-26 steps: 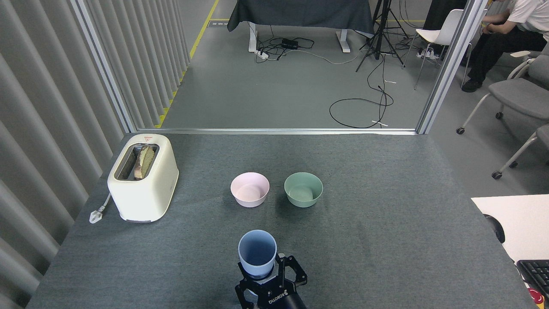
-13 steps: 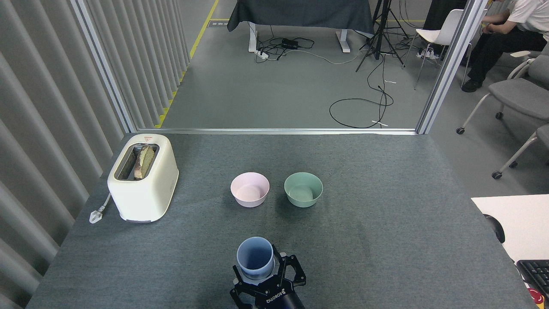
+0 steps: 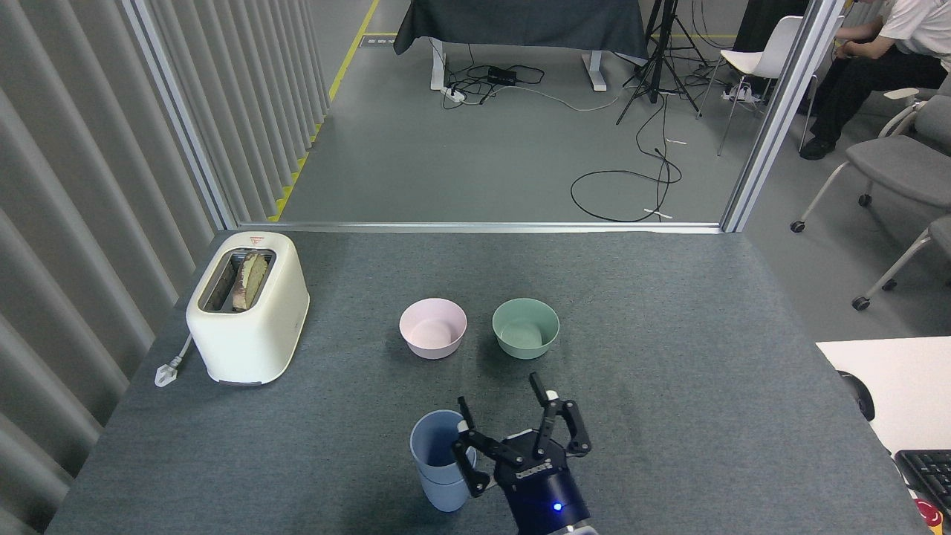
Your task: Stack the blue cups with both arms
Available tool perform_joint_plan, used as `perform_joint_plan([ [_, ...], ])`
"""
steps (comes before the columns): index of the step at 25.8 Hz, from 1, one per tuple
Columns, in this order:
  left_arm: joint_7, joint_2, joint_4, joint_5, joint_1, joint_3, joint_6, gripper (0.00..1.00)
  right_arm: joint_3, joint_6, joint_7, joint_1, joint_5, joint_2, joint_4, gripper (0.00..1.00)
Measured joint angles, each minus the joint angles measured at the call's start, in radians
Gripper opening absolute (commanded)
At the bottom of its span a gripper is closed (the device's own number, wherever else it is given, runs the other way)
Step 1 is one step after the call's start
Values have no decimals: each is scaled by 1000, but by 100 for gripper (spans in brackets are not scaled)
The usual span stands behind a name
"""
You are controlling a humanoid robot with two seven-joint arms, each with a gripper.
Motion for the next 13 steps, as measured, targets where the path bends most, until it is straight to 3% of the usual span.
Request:
perform_joint_plan([
  [7,0,0,-4,-1,-11,-2,-38,100,-199,-70,-48,173,-127,-143,-17,100],
  [13,10,7,-1,-1,-18,-1,-146,100,-308,-159,-64,329,-159,-157,-16,100],
])
